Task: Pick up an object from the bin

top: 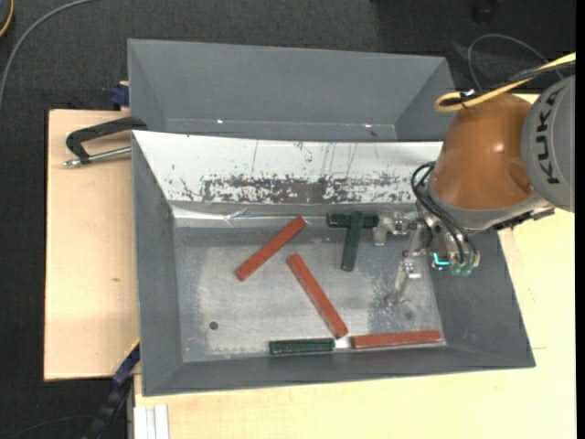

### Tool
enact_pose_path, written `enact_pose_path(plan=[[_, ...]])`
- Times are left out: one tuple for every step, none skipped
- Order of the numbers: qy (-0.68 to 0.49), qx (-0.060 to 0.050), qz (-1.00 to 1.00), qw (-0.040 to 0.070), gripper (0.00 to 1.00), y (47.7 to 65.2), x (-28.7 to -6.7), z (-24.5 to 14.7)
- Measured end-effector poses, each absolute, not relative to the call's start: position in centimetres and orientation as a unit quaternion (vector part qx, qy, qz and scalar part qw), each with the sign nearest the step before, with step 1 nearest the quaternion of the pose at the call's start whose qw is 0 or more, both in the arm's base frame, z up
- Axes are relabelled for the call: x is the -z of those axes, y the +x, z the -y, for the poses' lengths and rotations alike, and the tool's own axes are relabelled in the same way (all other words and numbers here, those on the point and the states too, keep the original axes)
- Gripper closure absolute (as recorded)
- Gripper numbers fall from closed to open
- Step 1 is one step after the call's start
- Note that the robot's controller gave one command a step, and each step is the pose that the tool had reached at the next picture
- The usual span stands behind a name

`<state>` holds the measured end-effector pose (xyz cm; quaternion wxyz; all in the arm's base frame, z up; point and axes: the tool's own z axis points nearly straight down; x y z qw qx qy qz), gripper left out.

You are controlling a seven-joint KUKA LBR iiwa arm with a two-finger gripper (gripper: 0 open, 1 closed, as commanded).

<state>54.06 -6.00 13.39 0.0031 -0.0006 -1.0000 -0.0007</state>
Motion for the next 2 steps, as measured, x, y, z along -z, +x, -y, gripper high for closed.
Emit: enact_pose_path(plan=[[0.106,0.001,0.994,-0.002,0.00,59.7,-7.9,0.1],[0.158,-0.002,0.988,0.000,0.00,55.7,-7.9,11.8]])
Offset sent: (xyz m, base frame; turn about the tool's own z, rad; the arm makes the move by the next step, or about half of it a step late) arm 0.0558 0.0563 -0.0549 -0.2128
